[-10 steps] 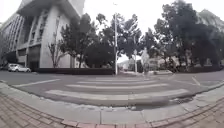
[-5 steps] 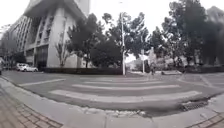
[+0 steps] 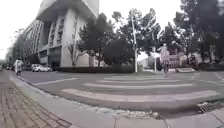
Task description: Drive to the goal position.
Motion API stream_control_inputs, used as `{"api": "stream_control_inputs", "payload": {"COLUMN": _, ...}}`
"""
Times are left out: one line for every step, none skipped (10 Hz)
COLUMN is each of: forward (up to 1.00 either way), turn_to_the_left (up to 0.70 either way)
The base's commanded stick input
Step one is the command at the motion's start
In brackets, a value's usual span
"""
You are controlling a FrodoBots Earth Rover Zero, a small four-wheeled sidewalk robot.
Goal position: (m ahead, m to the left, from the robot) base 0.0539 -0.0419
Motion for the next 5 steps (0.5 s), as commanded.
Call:
{"api": "stream_control_inputs", "payload": {"forward": 0.00, "turn_to_the_left": 0.45}}
{"api": "stream_control_inputs", "payload": {"forward": 0.00, "turn_to_the_left": 0.45}}
{"api": "stream_control_inputs", "payload": {"forward": 0.00, "turn_to_the_left": 0.45}}
{"api": "stream_control_inputs", "payload": {"forward": 0.00, "turn_to_the_left": 0.45}}
{"api": "stream_control_inputs", "payload": {"forward": 0.00, "turn_to_the_left": 0.45}}
